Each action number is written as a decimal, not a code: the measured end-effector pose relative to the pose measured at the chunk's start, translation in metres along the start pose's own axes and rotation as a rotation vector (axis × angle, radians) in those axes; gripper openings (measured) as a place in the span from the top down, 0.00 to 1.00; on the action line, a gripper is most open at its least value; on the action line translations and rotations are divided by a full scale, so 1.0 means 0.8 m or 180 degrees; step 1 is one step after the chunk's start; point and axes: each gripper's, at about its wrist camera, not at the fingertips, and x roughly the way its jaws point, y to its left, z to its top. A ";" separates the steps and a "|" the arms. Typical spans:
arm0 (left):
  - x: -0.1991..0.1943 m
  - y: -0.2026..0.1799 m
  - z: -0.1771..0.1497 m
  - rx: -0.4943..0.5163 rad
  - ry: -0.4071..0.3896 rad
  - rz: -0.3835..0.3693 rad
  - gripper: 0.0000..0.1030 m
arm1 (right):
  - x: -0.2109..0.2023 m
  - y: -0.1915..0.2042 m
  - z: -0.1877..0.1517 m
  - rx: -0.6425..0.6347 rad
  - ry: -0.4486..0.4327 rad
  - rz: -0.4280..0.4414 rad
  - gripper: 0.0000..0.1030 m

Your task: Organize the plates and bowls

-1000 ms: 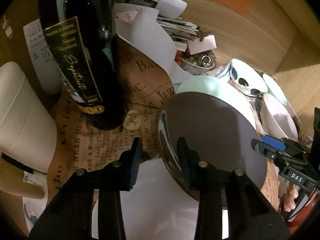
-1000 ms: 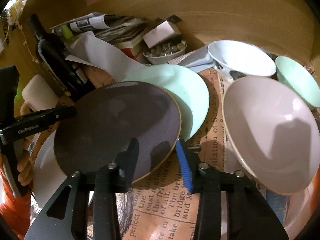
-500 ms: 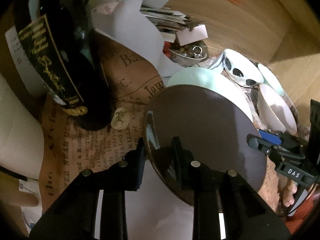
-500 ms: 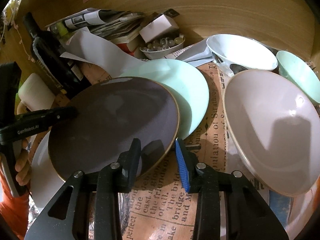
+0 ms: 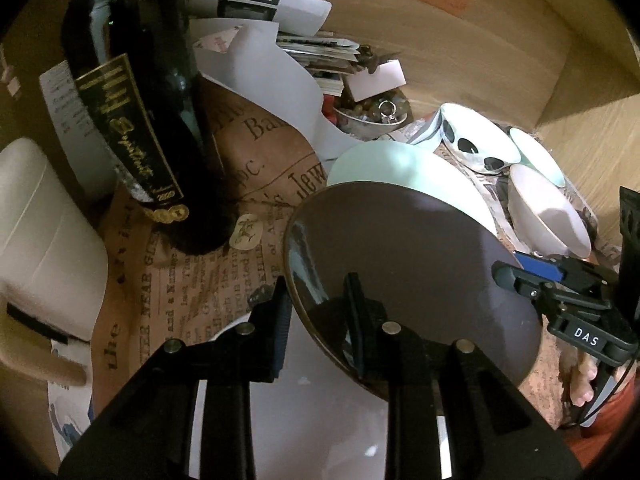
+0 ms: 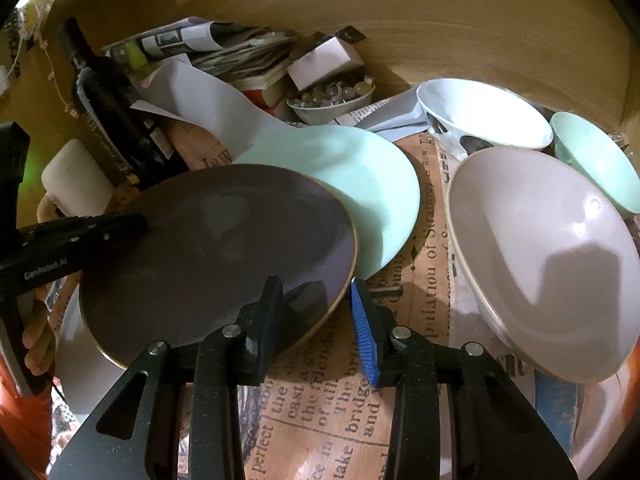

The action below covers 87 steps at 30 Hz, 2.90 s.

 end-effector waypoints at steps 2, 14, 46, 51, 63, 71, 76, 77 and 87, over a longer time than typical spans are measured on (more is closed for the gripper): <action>-0.004 0.000 -0.003 -0.0041 -0.0016 0.0002 0.75 | -0.004 0.001 -0.001 -0.0024 -0.0032 0.0005 0.70; -0.047 -0.026 -0.025 -0.0064 -0.0240 0.0002 0.75 | -0.048 0.001 -0.017 -0.0126 -0.0240 0.0044 0.70; -0.086 -0.147 -0.106 0.0022 -0.0295 -0.0162 0.74 | -0.148 -0.039 -0.104 -0.0159 -0.0387 -0.0057 0.70; -0.073 -0.159 -0.113 0.0017 -0.0233 -0.0198 0.74 | -0.147 -0.050 -0.113 -0.0178 -0.0313 -0.0118 0.70; -0.041 -0.182 -0.115 0.0097 -0.0100 -0.0197 0.73 | -0.135 -0.075 -0.123 -0.0151 -0.0151 -0.0252 0.70; -0.022 -0.189 -0.120 0.0158 0.0037 -0.0202 0.73 | -0.124 -0.090 -0.125 -0.0072 -0.0048 -0.0253 0.70; -0.019 -0.183 -0.120 0.0115 0.0072 -0.0260 0.73 | -0.123 -0.088 -0.125 -0.0117 -0.0046 -0.0268 0.70; -0.019 -0.184 -0.121 0.0121 0.0072 -0.0259 0.73 | -0.122 -0.088 -0.125 -0.0121 -0.0041 -0.0256 0.68; -0.044 -0.189 -0.119 0.0257 -0.0239 0.0003 0.65 | -0.143 -0.074 -0.119 -0.0237 -0.0335 -0.0504 0.54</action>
